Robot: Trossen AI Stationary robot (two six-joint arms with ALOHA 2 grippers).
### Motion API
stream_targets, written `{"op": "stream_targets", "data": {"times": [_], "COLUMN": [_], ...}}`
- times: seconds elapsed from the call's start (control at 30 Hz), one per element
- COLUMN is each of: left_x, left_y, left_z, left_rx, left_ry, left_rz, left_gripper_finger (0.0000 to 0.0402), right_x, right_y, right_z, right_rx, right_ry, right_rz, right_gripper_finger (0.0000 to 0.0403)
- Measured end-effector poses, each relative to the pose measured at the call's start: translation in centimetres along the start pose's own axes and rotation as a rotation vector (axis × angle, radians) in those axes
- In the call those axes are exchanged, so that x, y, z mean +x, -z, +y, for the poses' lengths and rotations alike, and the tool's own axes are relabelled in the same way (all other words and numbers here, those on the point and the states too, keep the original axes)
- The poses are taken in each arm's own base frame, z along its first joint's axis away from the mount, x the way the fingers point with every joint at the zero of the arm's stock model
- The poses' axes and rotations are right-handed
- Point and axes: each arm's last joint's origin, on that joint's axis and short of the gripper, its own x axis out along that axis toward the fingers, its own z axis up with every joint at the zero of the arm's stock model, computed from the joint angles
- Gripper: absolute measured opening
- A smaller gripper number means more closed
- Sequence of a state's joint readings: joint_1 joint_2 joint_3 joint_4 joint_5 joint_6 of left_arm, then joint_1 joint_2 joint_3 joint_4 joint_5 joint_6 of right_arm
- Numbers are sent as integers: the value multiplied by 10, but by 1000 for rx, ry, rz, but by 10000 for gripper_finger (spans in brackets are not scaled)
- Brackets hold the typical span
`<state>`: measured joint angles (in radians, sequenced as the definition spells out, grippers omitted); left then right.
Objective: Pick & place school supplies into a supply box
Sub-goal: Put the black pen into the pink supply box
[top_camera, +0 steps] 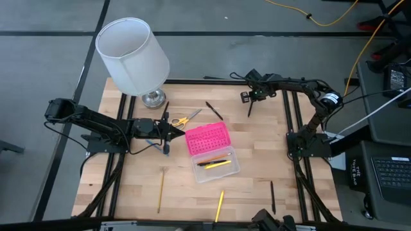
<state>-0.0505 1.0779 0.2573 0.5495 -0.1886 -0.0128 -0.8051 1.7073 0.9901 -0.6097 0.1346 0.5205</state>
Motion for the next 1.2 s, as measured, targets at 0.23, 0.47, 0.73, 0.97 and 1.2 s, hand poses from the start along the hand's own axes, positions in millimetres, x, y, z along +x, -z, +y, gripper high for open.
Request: {"op": "stream_targets", "data": {"times": [0.23,0.47,0.73,0.97,1.2], "left_x": [0,0,0,0,0], "left_y": [0,0,0,0,0], "left_z": [0,0,0,0,0], "left_rx": [0,0,0,0,0], "left_ry": [0,0,0,0,0], "left_rz": [0,0,0,0,0], "left_gripper_finger": [4,4,4,4,4], "right_x": [0,0,0,9,27], "right_y": [-1,-1,0,0,0], "right_z": [1,1,1,2,5], "right_rx": [32,79,107,132,125], "right_ry": [-13,-26,-24,-12,11], "right_rz": [-15,-2,7,24,46], "right_gripper_finger": [70,70,69,69,69]}}
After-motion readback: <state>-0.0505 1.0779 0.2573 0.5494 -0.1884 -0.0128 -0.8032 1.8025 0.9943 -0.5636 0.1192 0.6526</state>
